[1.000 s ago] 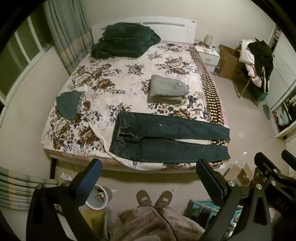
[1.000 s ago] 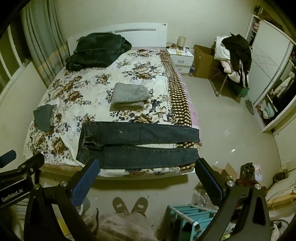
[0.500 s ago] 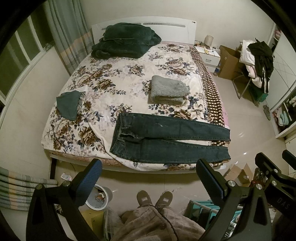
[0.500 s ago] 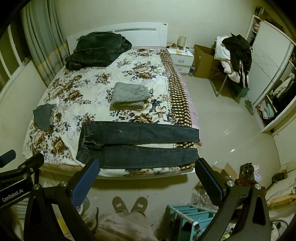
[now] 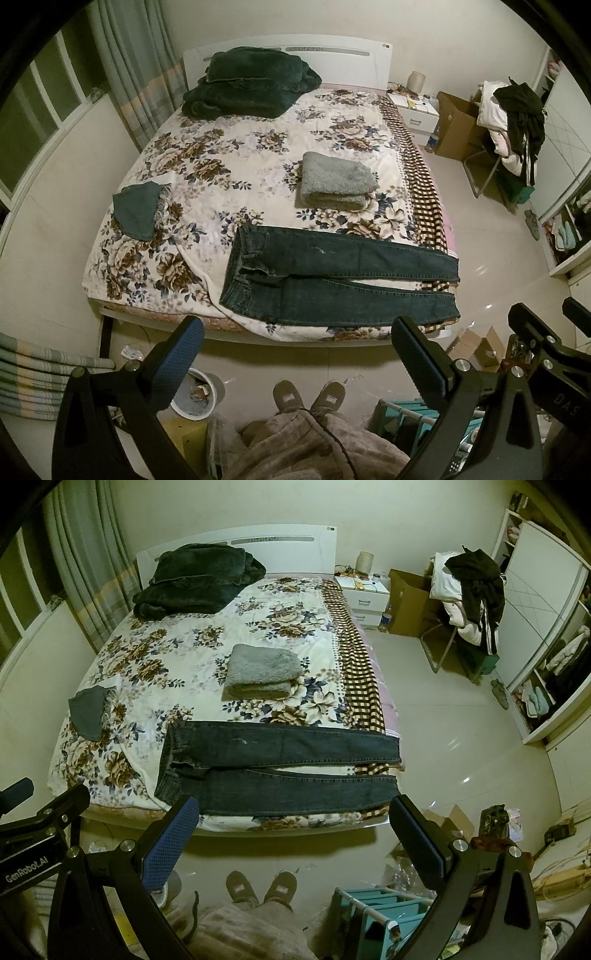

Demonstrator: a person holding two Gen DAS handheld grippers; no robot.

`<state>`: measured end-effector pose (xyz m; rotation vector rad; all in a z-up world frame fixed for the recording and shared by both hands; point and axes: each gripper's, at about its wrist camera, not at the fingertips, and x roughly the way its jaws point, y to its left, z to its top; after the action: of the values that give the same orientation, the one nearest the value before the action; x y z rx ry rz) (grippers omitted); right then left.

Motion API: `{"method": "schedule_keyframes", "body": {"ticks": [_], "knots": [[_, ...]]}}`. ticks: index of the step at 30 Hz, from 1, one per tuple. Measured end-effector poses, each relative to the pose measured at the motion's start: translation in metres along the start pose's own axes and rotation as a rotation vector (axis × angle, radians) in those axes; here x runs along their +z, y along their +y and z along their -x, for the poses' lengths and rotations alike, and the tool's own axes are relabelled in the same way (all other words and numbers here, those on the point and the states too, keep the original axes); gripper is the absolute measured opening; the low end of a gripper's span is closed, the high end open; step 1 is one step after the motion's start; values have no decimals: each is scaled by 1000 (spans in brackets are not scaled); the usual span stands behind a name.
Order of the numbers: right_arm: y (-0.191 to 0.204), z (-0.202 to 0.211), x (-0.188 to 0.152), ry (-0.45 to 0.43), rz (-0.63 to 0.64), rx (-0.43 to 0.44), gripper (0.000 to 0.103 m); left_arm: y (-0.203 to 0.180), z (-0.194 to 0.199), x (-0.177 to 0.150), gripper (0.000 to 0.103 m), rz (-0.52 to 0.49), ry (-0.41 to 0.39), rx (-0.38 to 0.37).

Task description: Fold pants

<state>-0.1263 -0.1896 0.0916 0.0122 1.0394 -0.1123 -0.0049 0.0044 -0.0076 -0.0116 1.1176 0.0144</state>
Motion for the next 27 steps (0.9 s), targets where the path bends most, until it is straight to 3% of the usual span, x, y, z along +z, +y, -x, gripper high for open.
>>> {"method": "schedule_keyframes", "body": {"ticks": [27], "knots": [[2, 2, 1, -1, -5, 7, 103, 0, 4, 9, 103, 1, -9, 3]]}}
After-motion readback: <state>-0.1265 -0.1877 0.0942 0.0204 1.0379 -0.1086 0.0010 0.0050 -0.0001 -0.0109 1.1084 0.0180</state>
